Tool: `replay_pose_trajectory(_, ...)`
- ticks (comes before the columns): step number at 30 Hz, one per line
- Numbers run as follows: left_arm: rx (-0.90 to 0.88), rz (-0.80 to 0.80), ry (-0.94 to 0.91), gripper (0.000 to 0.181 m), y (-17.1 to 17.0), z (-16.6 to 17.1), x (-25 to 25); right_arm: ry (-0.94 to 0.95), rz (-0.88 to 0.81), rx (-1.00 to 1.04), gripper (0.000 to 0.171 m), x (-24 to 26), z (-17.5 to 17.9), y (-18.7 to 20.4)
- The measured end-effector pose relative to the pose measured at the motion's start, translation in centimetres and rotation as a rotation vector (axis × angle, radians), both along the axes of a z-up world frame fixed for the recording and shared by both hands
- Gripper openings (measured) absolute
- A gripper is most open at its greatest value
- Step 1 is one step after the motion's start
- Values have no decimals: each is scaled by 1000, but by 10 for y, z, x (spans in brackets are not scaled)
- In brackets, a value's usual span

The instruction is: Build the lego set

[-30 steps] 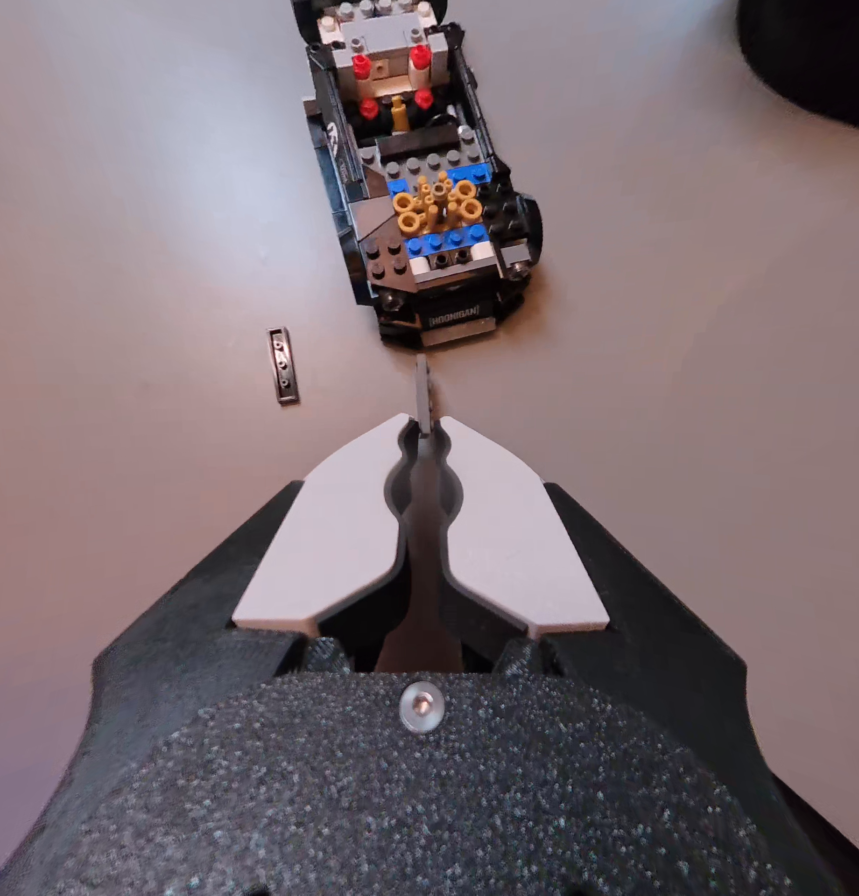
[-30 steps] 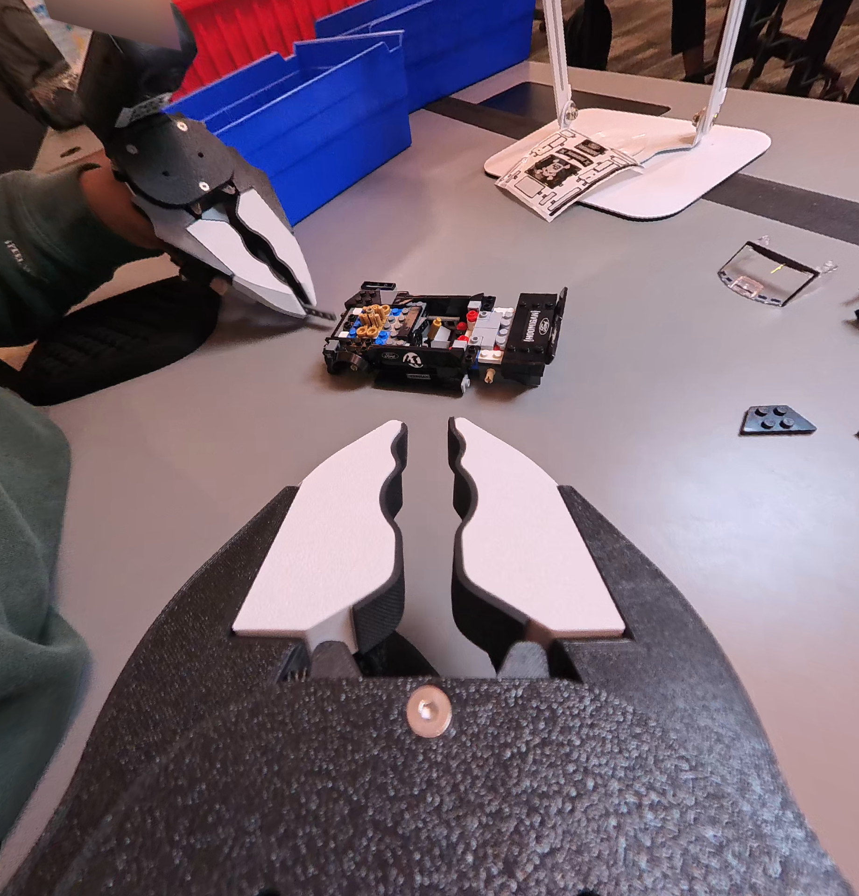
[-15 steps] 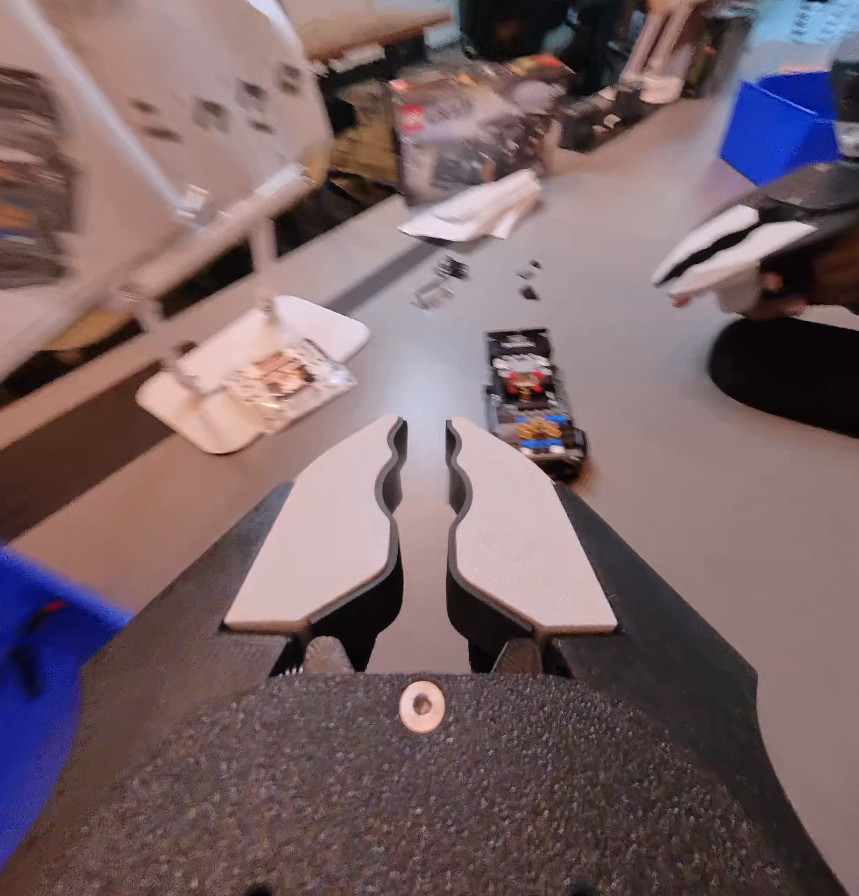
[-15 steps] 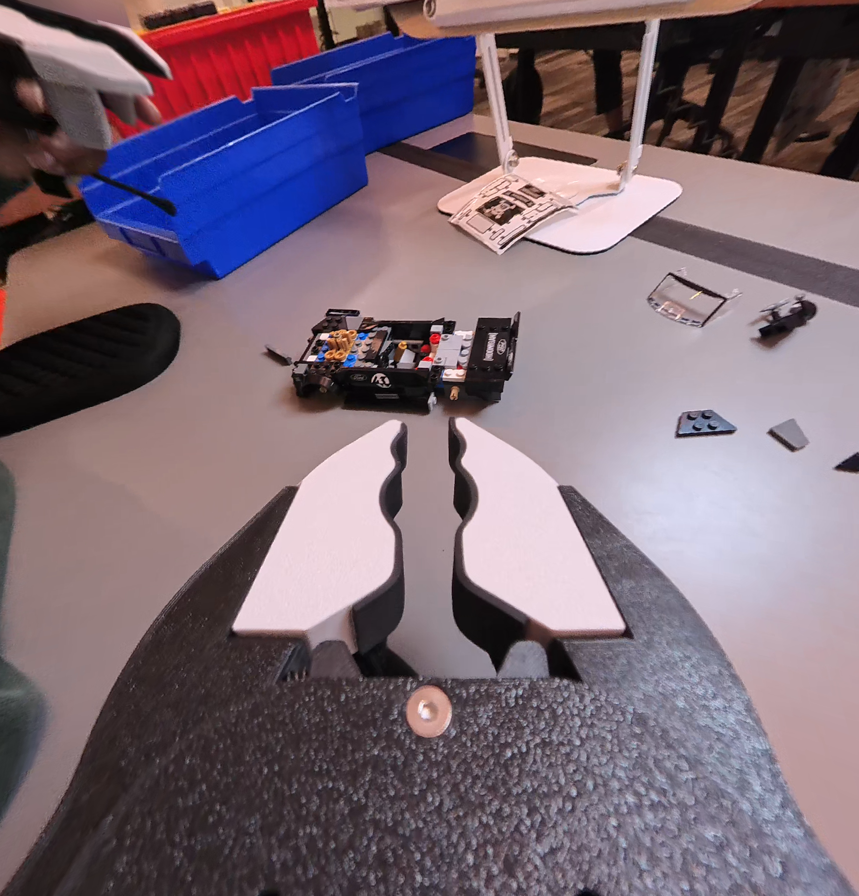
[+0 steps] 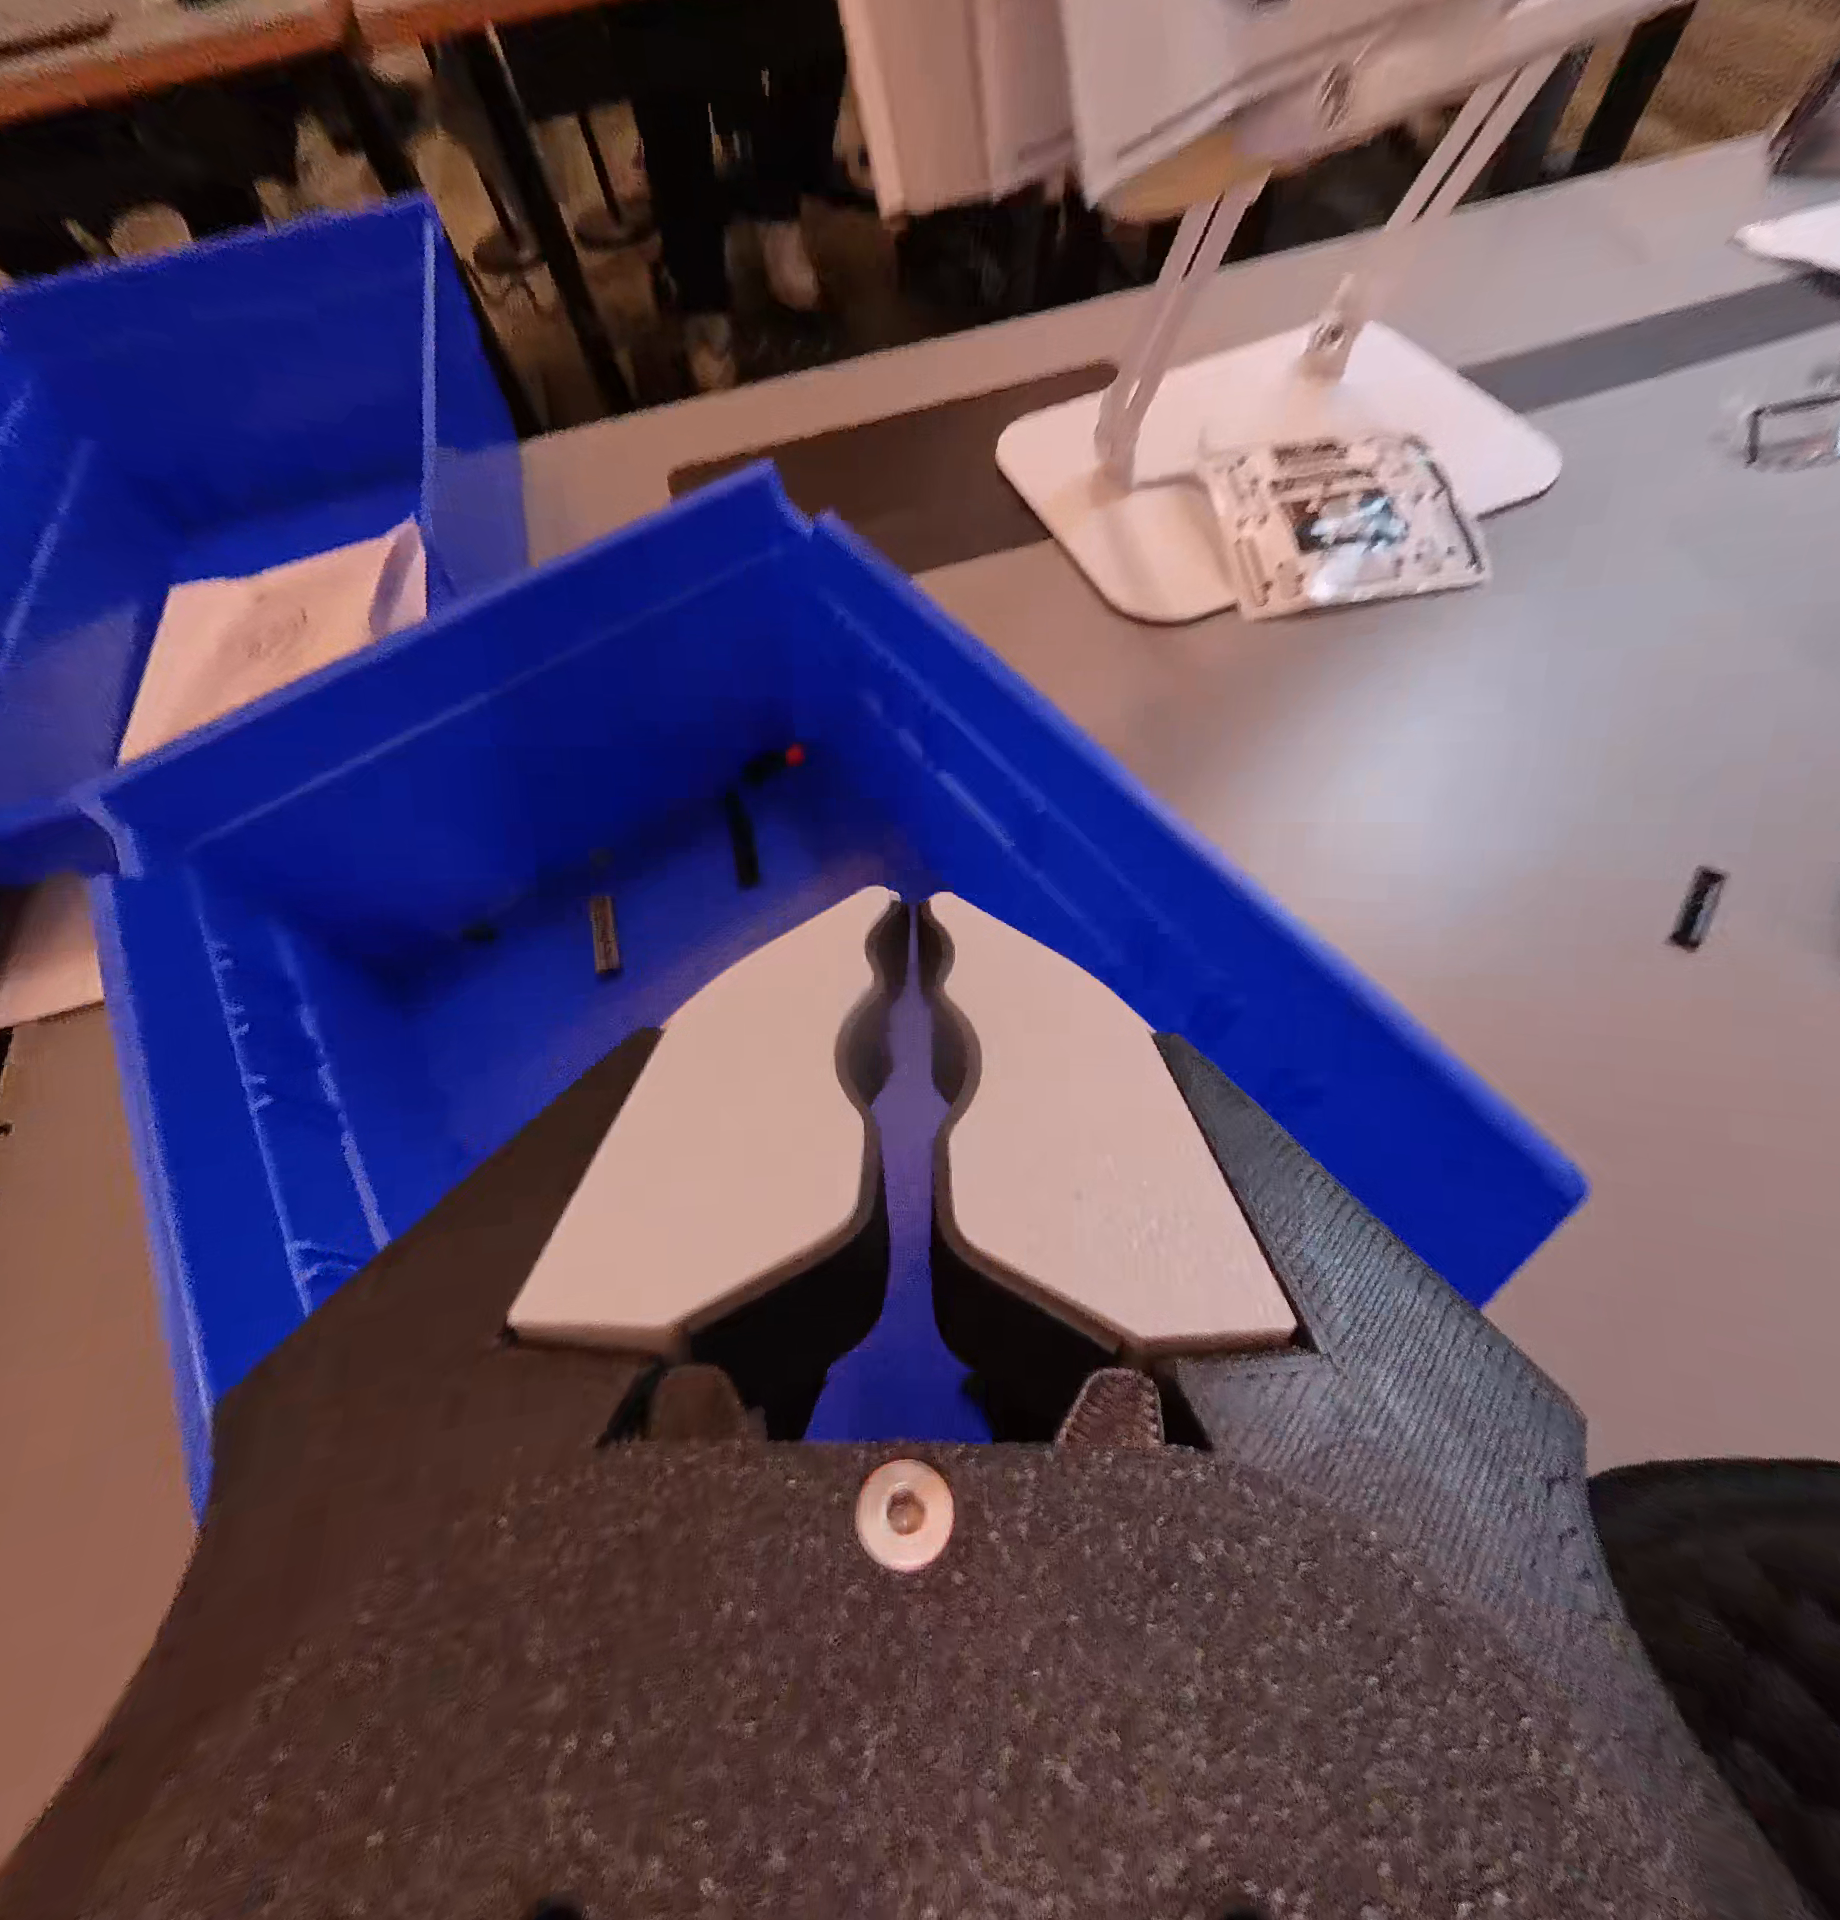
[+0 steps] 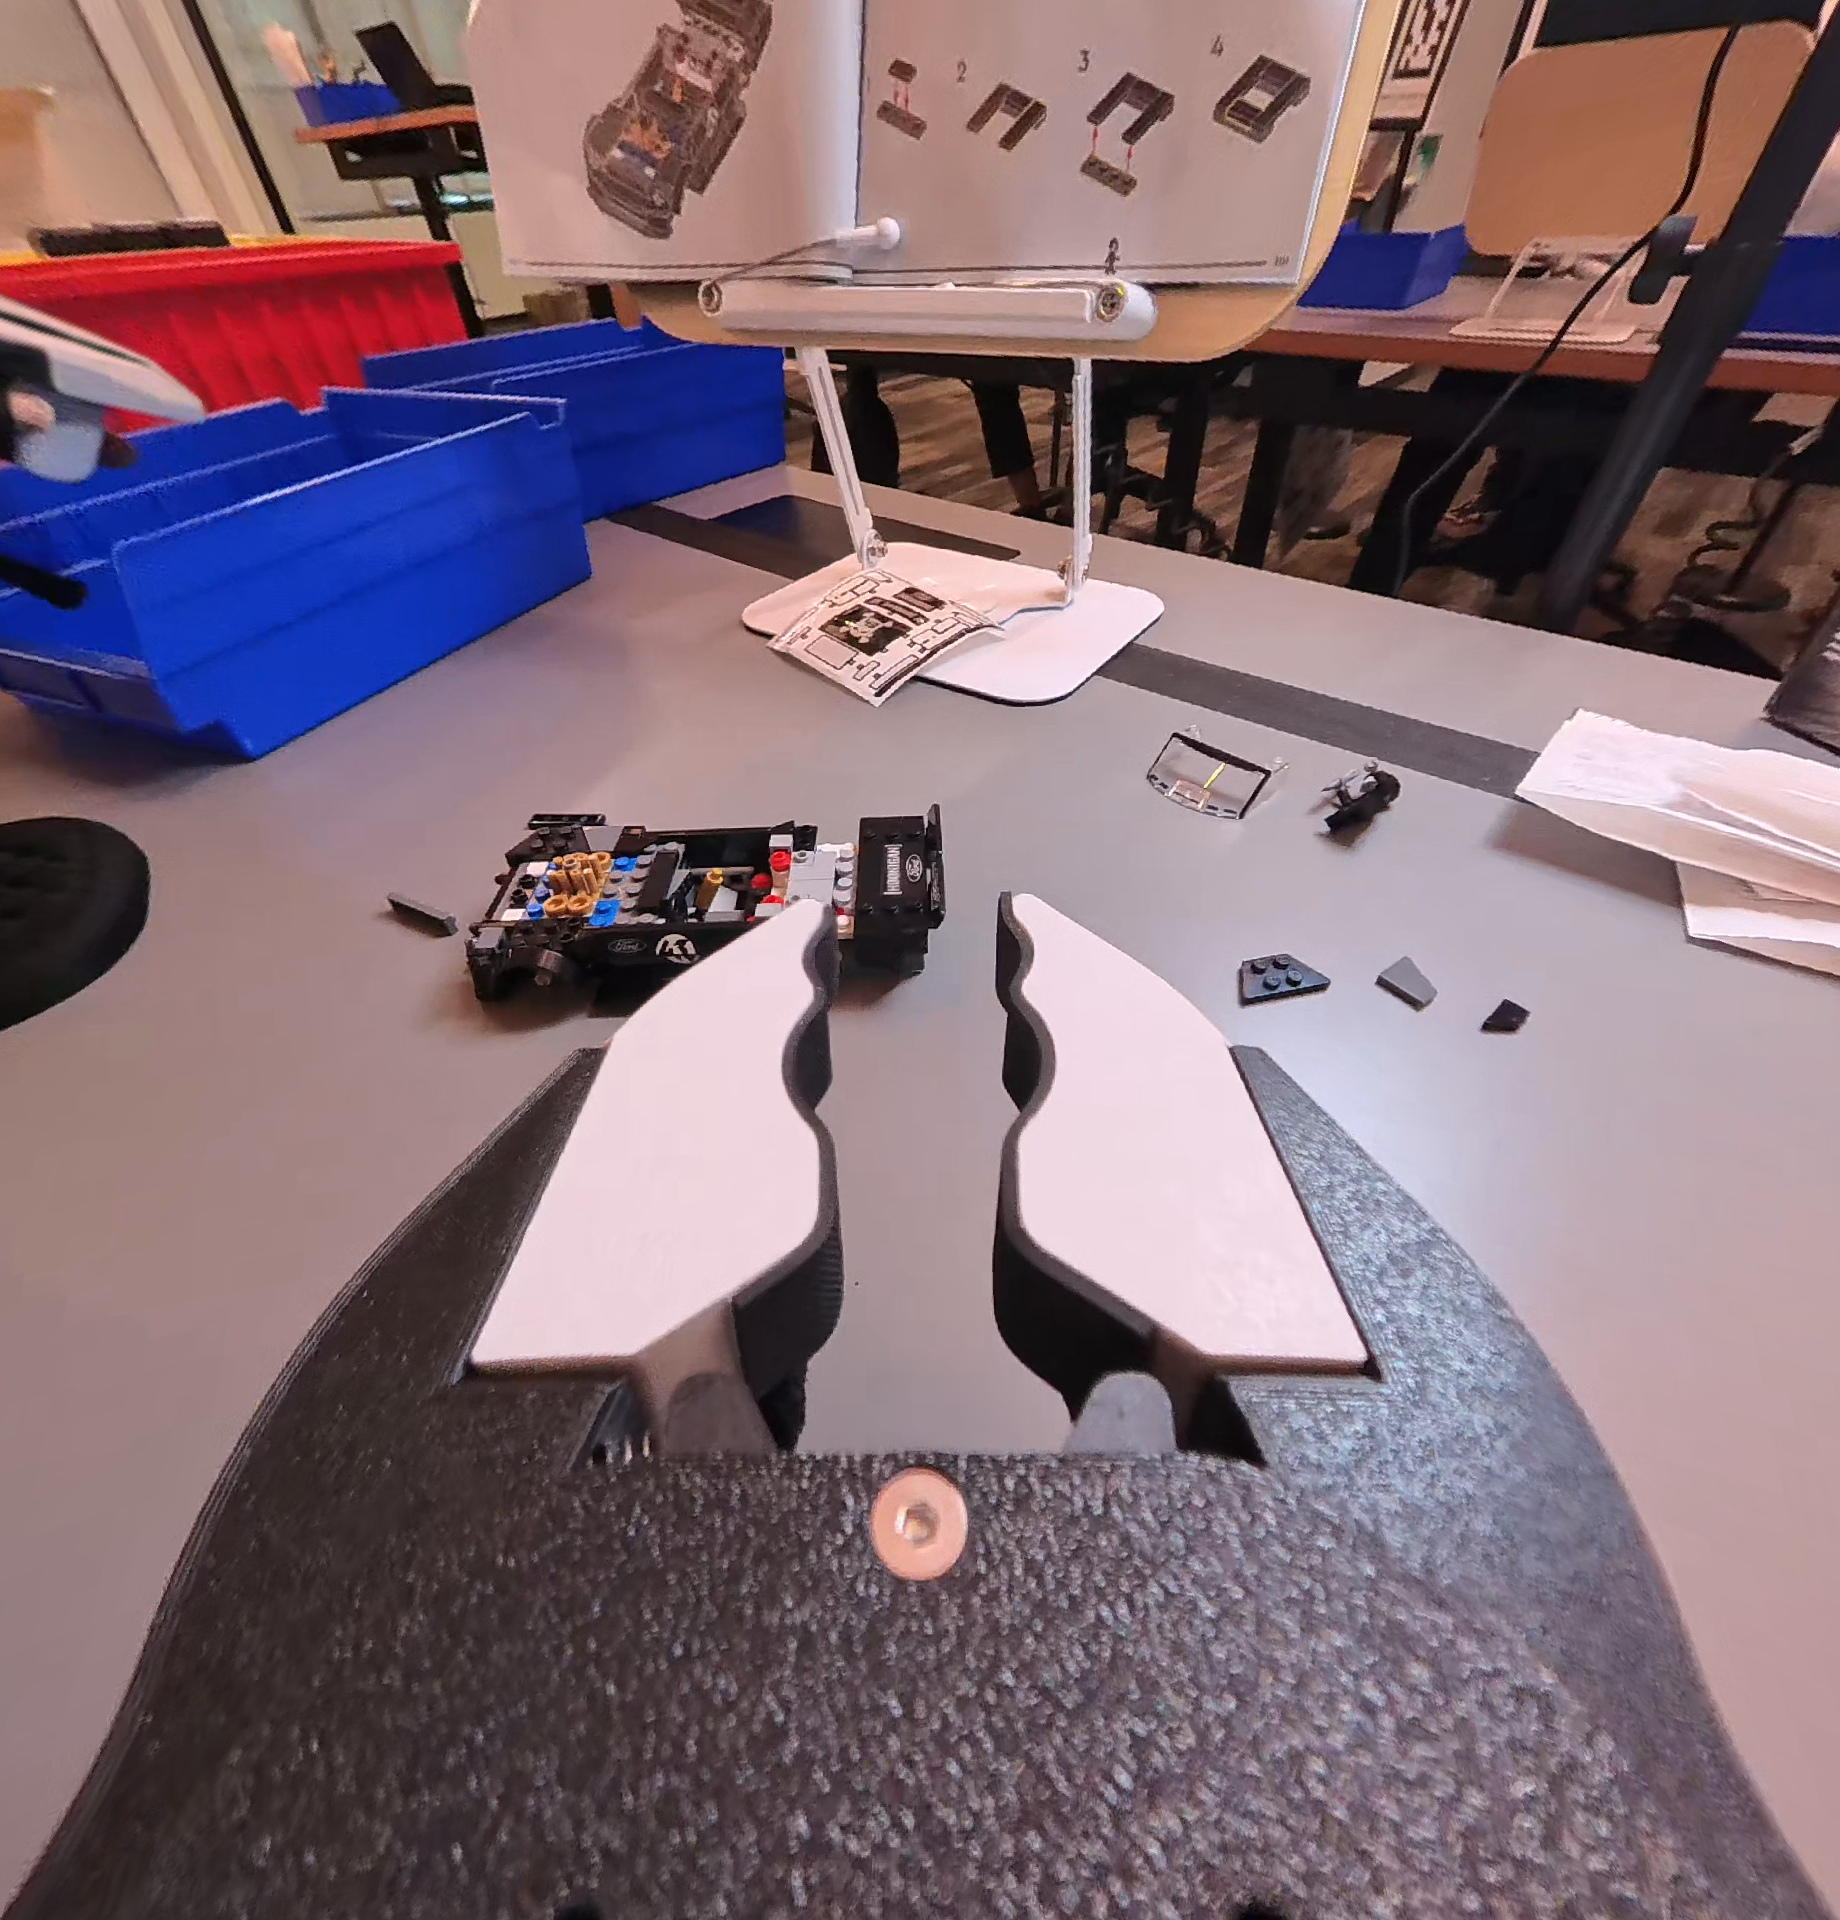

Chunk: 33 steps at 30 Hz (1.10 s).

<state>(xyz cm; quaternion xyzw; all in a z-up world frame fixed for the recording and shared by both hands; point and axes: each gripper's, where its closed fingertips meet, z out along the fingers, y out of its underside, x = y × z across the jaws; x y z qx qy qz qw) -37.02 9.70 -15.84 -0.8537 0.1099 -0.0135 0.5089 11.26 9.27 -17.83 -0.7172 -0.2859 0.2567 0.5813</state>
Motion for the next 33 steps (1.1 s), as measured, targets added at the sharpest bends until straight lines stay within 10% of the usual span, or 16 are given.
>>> replay_pose_trajectory(16,-548,206,149,33,78,-115,-107,-55,1,45,22,-5,-8,-1)
replay_pose_trajectory(24,-603,150,14,8,81,-120,-97,-41,-12,58,22,0,-4,-3)
replay_pose_trajectory(33,-52,-169,37,9,30,42,47,-12,-127,81,22,19,3,4)
